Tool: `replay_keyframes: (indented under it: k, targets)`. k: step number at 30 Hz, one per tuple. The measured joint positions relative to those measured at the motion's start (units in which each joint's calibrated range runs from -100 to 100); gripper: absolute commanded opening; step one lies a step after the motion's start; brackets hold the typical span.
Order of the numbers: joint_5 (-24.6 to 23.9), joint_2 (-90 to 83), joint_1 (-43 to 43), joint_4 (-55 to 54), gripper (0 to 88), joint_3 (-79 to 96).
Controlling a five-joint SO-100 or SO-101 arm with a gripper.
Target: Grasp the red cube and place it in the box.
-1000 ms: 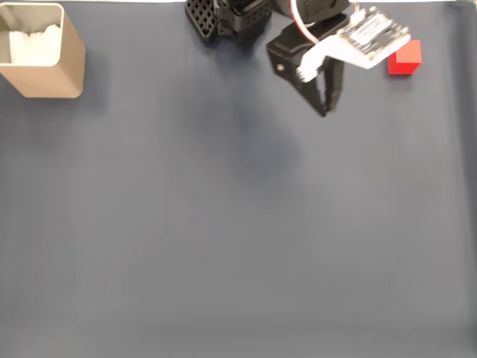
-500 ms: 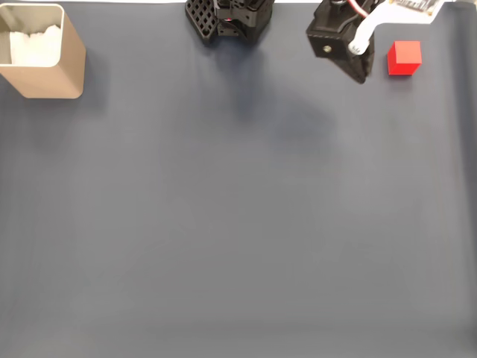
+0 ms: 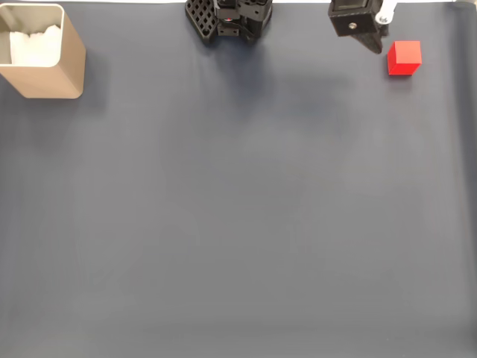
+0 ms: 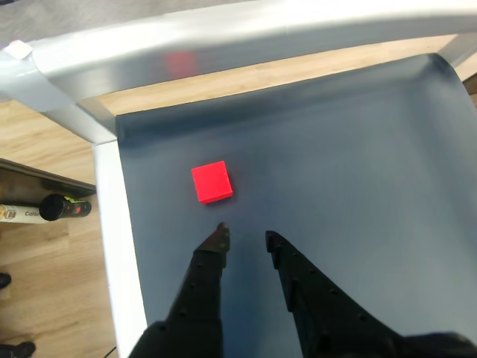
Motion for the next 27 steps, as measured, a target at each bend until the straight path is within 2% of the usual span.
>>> replay_keyframes:
  k: [15,27]
  targets:
    - [4.35,-3.73,-3.93,-0.32,27.1,2.98]
    - [6.74,-0.35,-3.78,-10.02,30.8,7.5]
